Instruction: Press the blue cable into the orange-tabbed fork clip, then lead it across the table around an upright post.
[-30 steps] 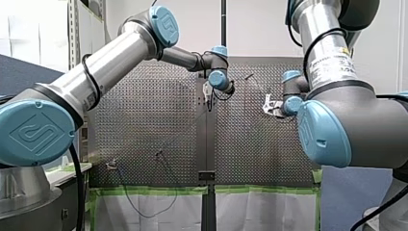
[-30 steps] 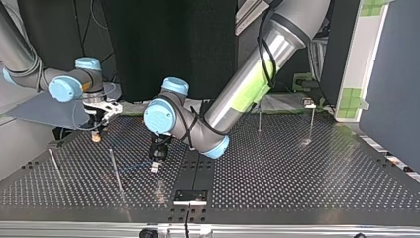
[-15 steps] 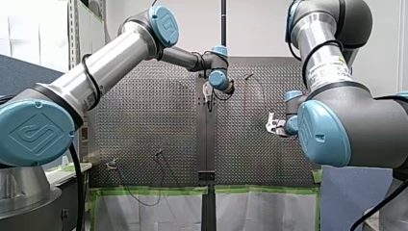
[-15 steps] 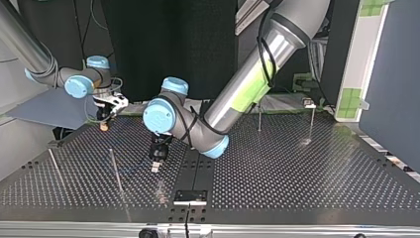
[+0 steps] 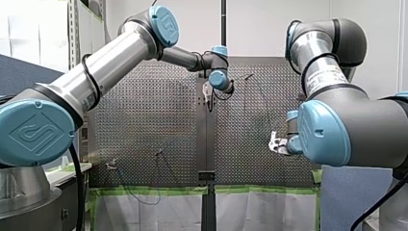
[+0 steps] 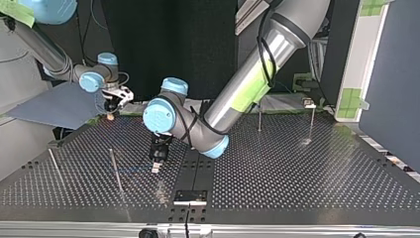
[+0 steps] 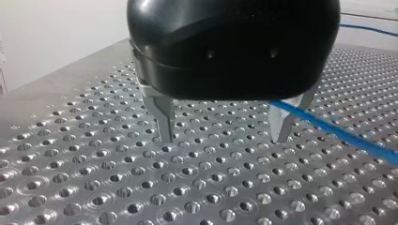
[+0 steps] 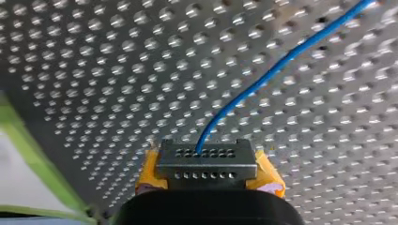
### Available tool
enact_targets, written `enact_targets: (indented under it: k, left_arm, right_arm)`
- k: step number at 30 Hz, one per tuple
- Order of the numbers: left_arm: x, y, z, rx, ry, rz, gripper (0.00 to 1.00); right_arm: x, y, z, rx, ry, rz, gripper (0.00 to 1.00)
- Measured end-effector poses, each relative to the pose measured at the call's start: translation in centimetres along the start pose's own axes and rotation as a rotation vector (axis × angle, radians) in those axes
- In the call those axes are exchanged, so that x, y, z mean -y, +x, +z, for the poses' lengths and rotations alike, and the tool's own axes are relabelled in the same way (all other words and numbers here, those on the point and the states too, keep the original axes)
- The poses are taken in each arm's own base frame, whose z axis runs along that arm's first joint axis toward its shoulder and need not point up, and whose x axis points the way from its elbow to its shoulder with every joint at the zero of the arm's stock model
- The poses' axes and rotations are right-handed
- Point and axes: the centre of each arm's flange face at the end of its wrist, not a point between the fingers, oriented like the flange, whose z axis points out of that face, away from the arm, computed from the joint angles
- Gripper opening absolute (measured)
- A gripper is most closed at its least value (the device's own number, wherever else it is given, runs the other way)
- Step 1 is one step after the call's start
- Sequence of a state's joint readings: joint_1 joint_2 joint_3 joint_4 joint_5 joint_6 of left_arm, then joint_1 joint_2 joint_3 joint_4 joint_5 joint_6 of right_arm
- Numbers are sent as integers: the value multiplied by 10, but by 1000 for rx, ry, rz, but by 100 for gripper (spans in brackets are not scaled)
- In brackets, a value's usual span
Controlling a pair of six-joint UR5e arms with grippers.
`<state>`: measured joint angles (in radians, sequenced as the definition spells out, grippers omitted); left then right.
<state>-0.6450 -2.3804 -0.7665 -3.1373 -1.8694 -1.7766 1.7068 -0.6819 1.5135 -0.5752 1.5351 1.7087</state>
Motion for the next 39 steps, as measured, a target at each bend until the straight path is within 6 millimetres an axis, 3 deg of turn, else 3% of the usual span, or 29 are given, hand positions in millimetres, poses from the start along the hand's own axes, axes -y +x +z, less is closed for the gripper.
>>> enact_targets:
  k: [4,17,27,39]
  left_arm:
    - [0,0,1,5,0,-5,100]
    - [0,-1,1,11,-7,-15,100]
    - [0,-1,1,11,-7,-15,100]
    - [-1,0,-1,-3,-14,-20,100]
  right_arm:
    - [-8,-24,3,24,-11,4,0]
    - [-65,-87,16,25,-83,42,0]
    - [-86,-136,18,51,-109,63,0]
    - [-90,-138,27,30,-100,57,0]
